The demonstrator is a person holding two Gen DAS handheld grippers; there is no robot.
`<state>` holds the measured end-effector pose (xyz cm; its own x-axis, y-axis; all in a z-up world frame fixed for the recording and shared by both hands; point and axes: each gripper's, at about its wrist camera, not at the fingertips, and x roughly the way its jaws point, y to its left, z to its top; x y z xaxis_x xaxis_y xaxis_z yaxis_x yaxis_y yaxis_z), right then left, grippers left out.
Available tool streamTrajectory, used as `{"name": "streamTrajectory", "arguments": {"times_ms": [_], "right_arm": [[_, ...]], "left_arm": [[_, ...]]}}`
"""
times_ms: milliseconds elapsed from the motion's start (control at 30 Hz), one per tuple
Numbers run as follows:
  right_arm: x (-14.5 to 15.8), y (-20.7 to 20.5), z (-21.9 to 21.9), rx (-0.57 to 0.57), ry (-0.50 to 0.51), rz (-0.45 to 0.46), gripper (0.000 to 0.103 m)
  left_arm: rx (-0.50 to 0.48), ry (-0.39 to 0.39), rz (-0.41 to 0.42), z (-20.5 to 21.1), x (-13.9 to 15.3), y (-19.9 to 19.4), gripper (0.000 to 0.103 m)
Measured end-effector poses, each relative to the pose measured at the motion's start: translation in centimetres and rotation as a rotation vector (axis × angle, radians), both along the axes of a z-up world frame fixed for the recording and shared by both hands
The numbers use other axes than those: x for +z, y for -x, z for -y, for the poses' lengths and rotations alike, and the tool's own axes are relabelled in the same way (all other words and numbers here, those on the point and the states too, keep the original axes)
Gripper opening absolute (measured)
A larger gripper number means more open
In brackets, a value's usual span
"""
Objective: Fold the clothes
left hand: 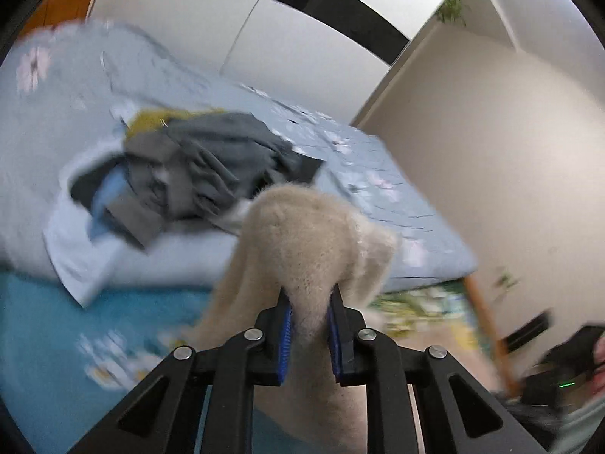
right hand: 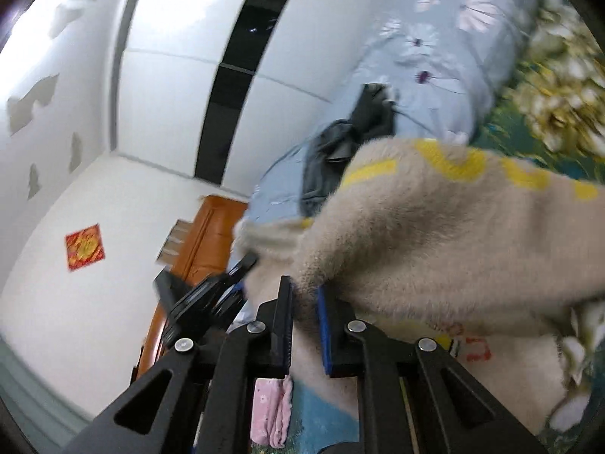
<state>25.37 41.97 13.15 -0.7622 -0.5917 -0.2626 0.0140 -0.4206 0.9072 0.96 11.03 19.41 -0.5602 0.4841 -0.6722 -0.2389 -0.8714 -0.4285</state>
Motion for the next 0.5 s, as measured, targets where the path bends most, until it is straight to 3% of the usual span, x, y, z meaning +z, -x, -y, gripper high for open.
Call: {"name": "streamTrajectory", "arguments": {"times_ms": [167, 267, 367, 500], "right_arm": [[-3.6, 2.5, 5.3, 0.13, -0.05, 0.107, 0.009], [-6.8, 3.6, 8.1, 0.178, -0.014, 0.175, 0.006], [-8.4, 4.1, 10.1, 0.222, -0.036, 0.229, 0.006], [-7.6, 3.7, 10.1, 0.211, -0.068, 0.208, 0.006]], "left_arm": [[0.13, 0.054, 0.181, 5.9, -6.4, -0.8, 0.03], [0.177, 0.039, 0.264, 9.4, -9.0, -4.0, 0.03], [0.177, 0.018, 0.286, 10.3, -9.6, -7.2, 0.04], [0.091, 0.041, 0.263, 7.5, -9.1, -10.1, 0.052]]}}
